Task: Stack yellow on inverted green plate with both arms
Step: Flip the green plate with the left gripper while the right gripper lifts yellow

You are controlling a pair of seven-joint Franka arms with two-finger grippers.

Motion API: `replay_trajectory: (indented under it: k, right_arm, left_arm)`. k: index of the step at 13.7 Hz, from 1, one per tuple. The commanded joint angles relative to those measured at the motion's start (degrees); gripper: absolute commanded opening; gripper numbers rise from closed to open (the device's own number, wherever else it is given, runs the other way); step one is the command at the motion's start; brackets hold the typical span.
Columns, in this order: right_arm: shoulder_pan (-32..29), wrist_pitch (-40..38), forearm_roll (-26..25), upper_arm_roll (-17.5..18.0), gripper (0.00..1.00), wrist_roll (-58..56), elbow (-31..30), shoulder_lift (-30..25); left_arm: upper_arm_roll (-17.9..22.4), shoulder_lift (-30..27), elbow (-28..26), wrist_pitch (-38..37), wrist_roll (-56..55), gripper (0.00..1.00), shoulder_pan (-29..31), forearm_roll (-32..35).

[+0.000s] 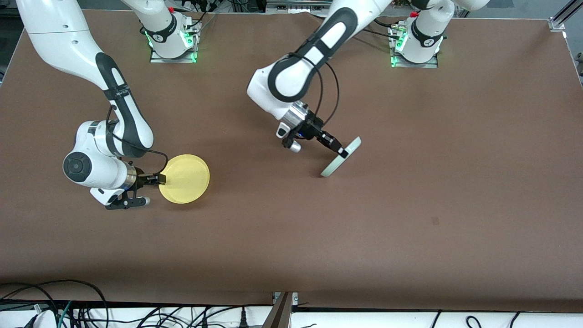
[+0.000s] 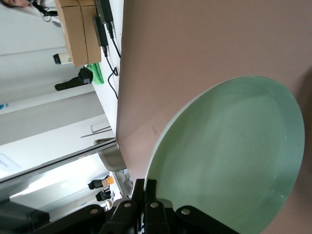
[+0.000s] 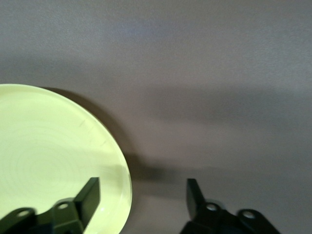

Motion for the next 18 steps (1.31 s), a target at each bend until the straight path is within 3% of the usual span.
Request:
replay_trajectory:
  k: [1,2,4,5,6,9,11,13,15,18]
  right_arm:
    - [-0.2,1.4,-0.1,0.3,0.62,-0.3,-1.5,-0.8]
    - [-0.1,1.6,-0.1,0.4,0.53,-0.2,-1.5,-0.5]
    - [-0.1,2.4,0.0,0.5,0.50,0.1,-1.5,0.0]
    - [-0.1,2.5,0.1,0.5,0.49,0.1,-1.5,0.2]
    - [-0.1,2.5,0.1,0.5,0.48,0.1,-1.5,0.2]
    - [0.0,2.5,2.0,0.5,0.48,0.4,-1.4,0.6]
    - [0.0,2.5,2.1,0.5,0.43,0.4,-1.4,0.6]
    - [0.0,2.4,2.1,0.5,0.26,0.4,-1.3,0.6]
    - [0.0,2.0,2.1,0.5,0.04,0.4,-0.8,0.5]
    - [-0.1,1.7,2.1,0.5,0.00,-0.3,0.1,0.1]
  left_arm:
    - [0.7,3.7,1.4,-2.3,-5.9,0.00,-4.4,0.7]
    - [0.6,3.8,1.5,-2.5,-6.9,0.00,-4.5,0.1]
    - [0.5,3.7,2.1,-2.3,-7.7,0.00,-4.5,-2.8]
    - [0.6,3.6,3.3,-1.9,-7.7,0.89,-4.4,-5.2]
    - [0.5,3.8,5.6,-1.7,-7.7,1.00,-4.1,-8.0]
    - [0.6,3.7,8.4,4.1,-9.2,1.00,-3.8,-20.1]
    - [0.6,3.3,9.4,7.0,-9.7,1.00,-2.4,-27.3]
    - [0.2,2.9,11.3,9.9,-9.9,1.00,0.0,-34.3]
    - [0.3,2.9,13.8,13.4,-10.0,1.00,4.2,-46.4]
    - [0.2,2.9,13.2,20.5,-9.6,1.00,10.6,-58.2]
